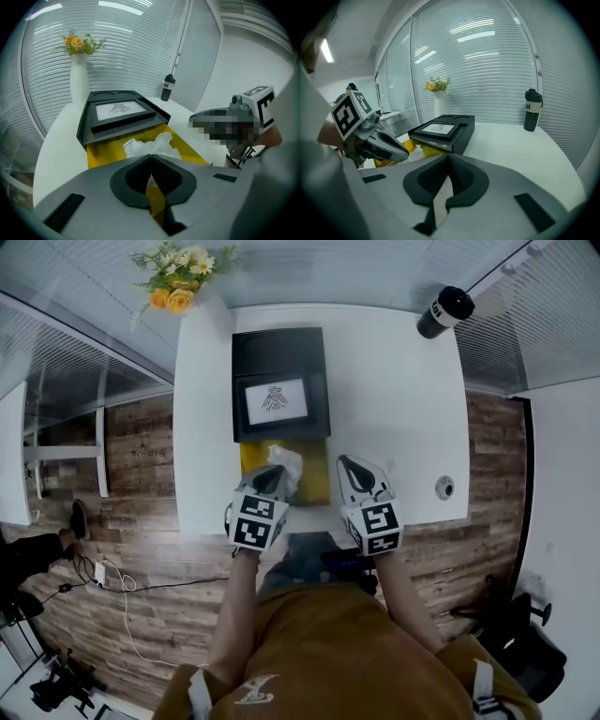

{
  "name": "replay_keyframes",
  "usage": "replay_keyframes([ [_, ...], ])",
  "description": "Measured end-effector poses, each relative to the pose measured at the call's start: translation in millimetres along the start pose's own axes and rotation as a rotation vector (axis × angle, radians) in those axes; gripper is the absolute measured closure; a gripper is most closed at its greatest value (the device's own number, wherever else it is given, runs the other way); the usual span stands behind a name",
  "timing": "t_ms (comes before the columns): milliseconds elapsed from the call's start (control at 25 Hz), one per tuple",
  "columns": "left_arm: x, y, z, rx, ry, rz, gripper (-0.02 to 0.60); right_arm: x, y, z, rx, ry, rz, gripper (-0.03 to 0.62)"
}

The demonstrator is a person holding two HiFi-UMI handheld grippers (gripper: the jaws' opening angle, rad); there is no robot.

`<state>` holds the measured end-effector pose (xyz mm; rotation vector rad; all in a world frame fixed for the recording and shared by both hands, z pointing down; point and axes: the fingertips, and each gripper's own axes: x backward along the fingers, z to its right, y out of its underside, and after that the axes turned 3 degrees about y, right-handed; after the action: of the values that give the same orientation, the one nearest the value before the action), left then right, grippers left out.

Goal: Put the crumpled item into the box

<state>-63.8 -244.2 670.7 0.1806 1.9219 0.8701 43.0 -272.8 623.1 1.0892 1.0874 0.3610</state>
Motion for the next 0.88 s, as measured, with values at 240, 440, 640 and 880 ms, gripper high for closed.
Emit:
replay_keyframes([
  [240, -10, 7, 2, -0.046, -0.021, -0.049, 0.554, -2, 0, 2, -0.005, -0.003, -0.002, 0.582],
  [440, -14, 8, 3, -0.057, -0.027, -0.056, 0.554, 0, 3, 2, -0.012, -0.002, 0.000, 0.582],
  [640, -14, 11, 3, -0.065, -0.040, -0.071, 0.554, 4, 1, 3, -0.010, 0.003, 0.004, 0.582],
  [880, -13, 12, 5, -0.062, -0.035, -0.069, 0.552, 10, -3, 2, -0.003, 0.005, 0.016, 0.582],
])
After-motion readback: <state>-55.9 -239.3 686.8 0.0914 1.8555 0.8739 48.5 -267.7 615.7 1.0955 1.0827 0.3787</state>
